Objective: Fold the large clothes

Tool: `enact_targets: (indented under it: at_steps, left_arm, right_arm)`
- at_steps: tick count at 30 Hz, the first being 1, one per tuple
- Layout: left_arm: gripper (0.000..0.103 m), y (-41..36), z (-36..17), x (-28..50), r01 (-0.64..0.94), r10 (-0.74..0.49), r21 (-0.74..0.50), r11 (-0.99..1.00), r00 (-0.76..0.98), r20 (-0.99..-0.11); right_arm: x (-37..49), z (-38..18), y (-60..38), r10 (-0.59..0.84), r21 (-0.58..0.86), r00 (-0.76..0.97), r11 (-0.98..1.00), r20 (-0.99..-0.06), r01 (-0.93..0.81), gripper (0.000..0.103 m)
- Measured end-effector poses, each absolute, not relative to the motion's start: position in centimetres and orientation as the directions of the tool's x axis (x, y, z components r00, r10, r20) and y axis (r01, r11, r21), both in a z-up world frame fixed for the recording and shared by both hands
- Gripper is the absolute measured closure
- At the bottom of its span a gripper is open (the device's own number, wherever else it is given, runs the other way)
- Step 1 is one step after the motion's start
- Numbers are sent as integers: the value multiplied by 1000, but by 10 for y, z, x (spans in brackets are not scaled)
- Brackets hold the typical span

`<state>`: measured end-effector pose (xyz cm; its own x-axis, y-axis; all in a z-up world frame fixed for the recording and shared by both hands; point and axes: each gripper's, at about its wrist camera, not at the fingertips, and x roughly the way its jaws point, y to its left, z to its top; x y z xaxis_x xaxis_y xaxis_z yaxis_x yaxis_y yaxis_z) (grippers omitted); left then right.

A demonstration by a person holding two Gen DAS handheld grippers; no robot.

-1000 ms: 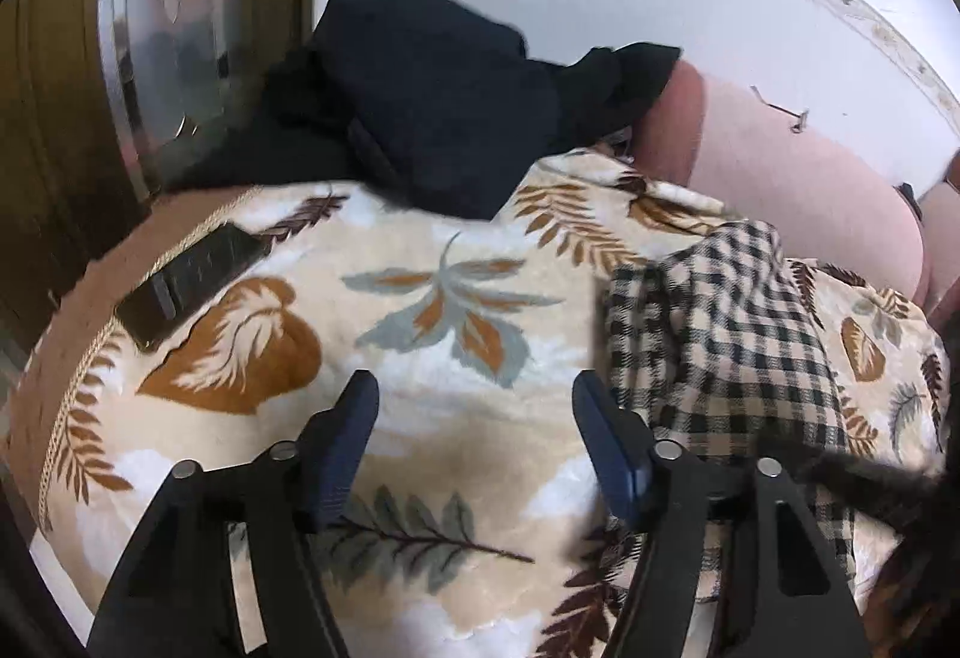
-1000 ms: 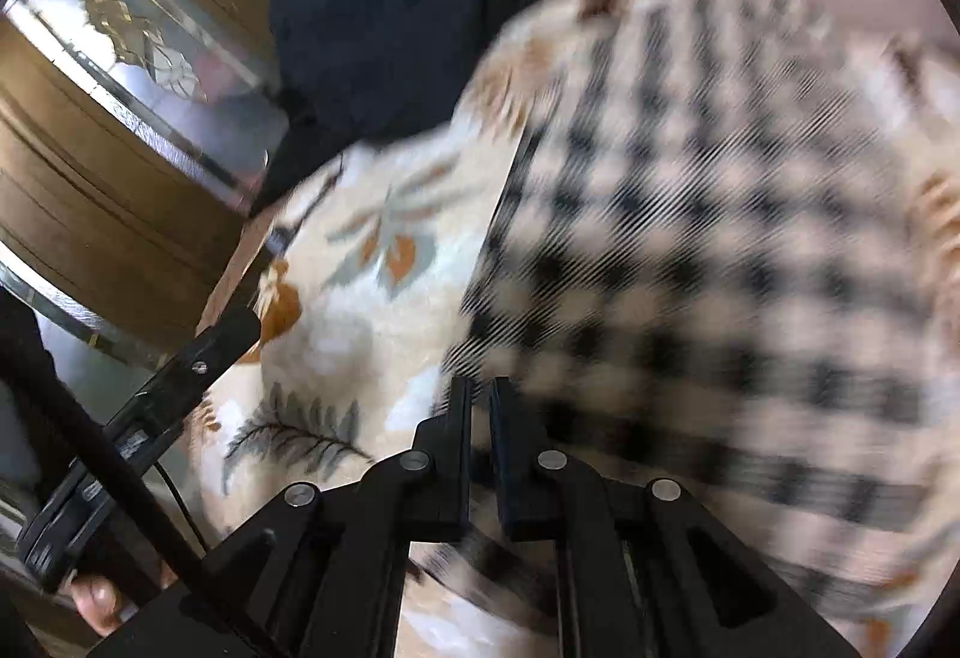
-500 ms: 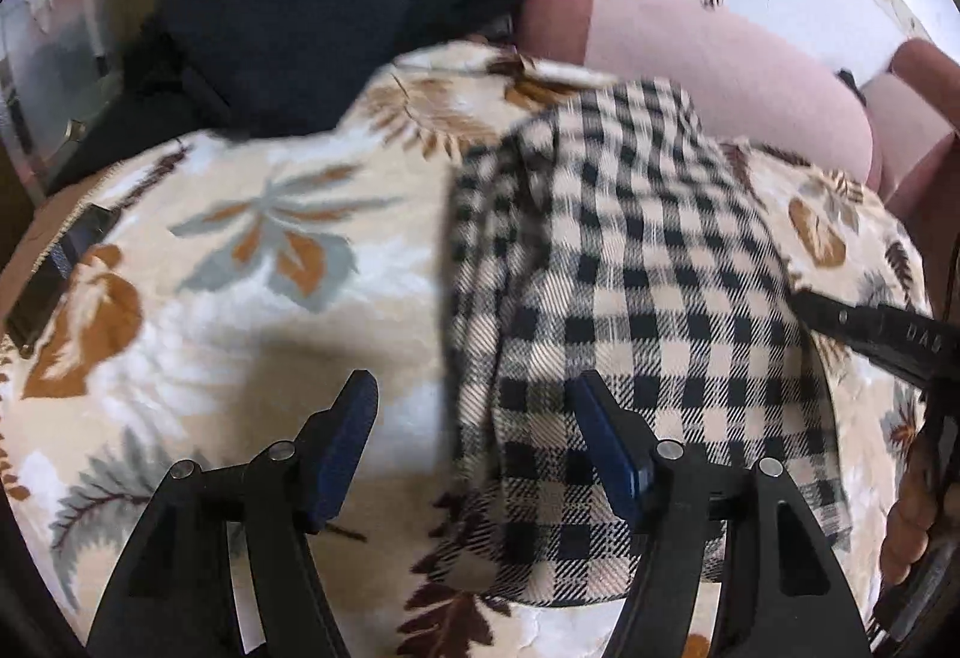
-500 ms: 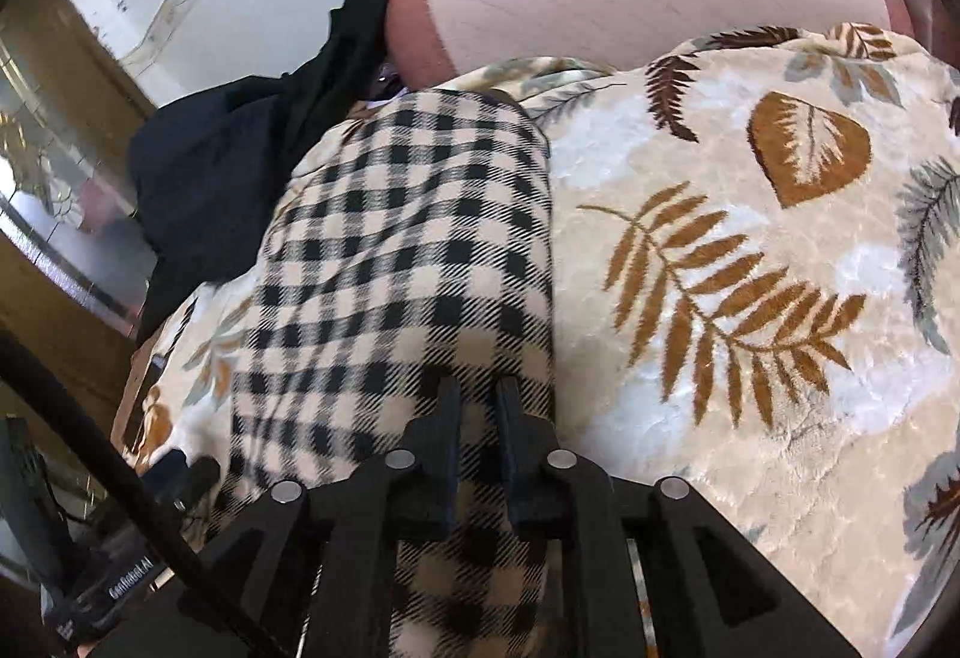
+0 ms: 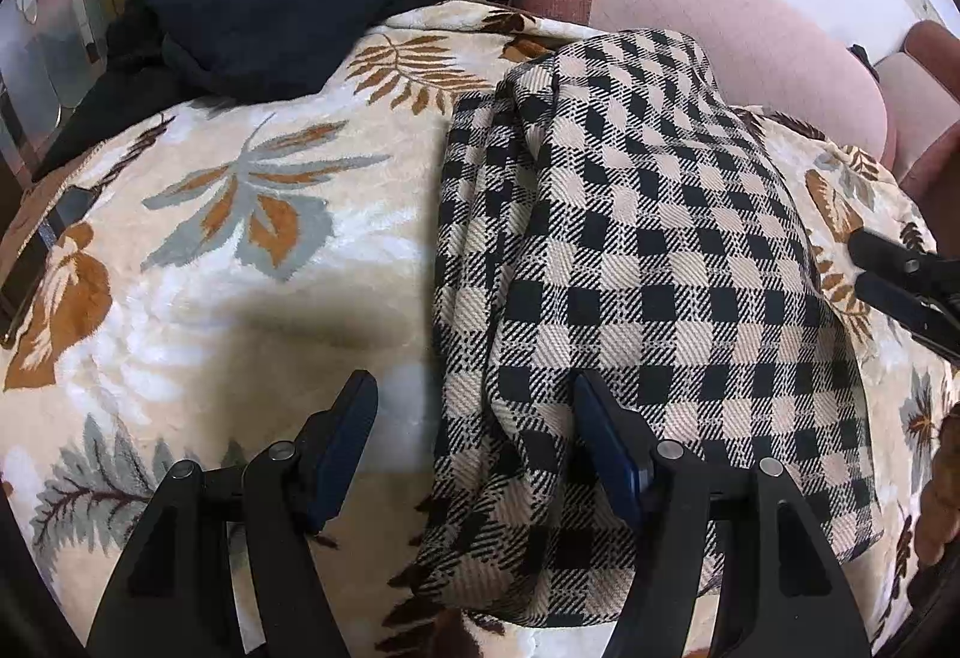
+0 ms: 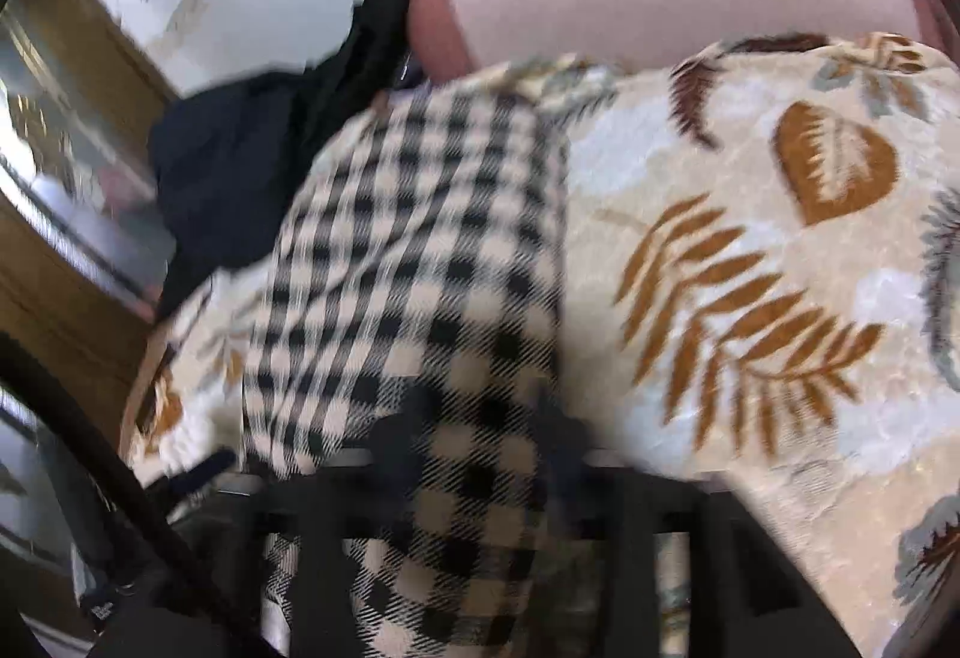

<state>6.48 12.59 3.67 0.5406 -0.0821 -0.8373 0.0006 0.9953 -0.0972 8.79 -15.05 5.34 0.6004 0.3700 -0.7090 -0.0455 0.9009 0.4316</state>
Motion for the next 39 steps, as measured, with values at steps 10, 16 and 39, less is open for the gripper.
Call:
enact_targets:
  at_steps: [10, 16, 39]
  left_arm:
    - [35, 129, 33, 69, -10, -100, -123, 992, 529, -843]
    - [34, 130, 30, 70, -22, -95, -125, 992, 528, -844]
    - [45, 45, 48, 58, 142, -222, -173, 975, 517, -827]
  right_arm:
    - [120, -7, -168, 552, 662, 518, 749, -654, 38, 22]
    - [150, -24, -152, 662, 769, 500, 639, -559, 14, 20]
    - [125, 38, -218, 606, 706, 540, 707, -584, -30, 72]
